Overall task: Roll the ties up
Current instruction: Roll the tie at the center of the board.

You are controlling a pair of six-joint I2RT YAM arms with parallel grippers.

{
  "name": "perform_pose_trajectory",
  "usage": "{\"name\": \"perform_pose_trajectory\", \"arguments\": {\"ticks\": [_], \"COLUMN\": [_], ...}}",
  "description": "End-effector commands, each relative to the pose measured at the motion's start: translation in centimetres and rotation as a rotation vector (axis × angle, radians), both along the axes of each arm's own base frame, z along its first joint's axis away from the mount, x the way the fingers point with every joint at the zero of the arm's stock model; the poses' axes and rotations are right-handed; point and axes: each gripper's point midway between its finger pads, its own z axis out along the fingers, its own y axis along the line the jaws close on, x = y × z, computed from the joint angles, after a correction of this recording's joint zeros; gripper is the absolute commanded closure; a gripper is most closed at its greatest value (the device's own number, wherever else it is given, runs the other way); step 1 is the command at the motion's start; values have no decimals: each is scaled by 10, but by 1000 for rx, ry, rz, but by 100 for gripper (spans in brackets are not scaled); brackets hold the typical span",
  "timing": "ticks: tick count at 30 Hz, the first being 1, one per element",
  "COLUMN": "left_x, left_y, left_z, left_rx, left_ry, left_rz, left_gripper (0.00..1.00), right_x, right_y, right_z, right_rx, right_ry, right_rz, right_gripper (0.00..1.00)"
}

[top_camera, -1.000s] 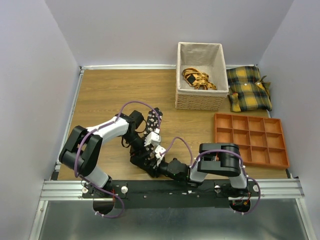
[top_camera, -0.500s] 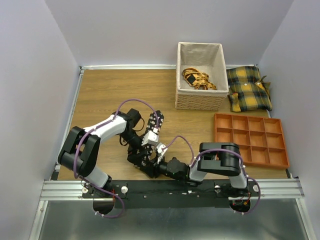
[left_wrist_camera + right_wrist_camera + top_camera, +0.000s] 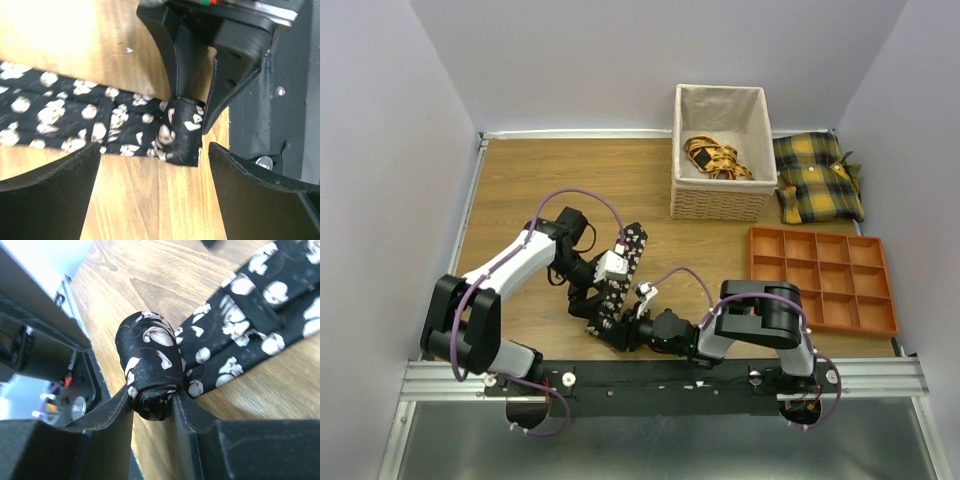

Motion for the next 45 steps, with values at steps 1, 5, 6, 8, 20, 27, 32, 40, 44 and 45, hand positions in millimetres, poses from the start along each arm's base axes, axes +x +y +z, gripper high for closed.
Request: {"name": "perform_pose_trajectory", "arguments": {"ticks": [1, 5, 6, 8, 20, 27, 32, 40, 44, 45], "left_x": [4, -8, -3, -6, -4, -15, -21, -26, -30, -30], "left_y": [5, 12, 13, 18, 14, 12, 23, 11, 10, 7], "left_z": [5, 3, 0, -7, -16, -33, -47, -47, -55, -55], "left_rx": [-1, -8, -10, -13, 0, 42, 93, 74, 81, 74], "left_ry": [-63, -119, -164, -235, -636, -607, -587, -533, -512, -509], "left_rz": [73, 69, 75, 81, -48, -122, -166, -210, -232, -223], "left_gripper": [2, 3, 3, 3, 1, 2, 12, 17, 21, 23], "right_x": [-6, -4, -4, -7, -11, -10, -11, -7, -4, -4], "right_y": [-33, -31, -31, -27, -28, -35, -32, -31, -34, -33], "right_z": [-55, -52, -53, -52, -63, -62, -61, -59, -58, -57], "right_rx": [-127, -113, -122, -133, -144, -194, -169, -108, -104, -102], "right_ry": [230, 310, 332, 362, 784, 902, 955, 1025, 1045, 1042], "right_rz": [-59, -69, -69, -43, -72, -111, -90, -115, -139, -137], "right_gripper": [94, 95, 95, 95, 99, 99, 99, 99, 99, 99]}}
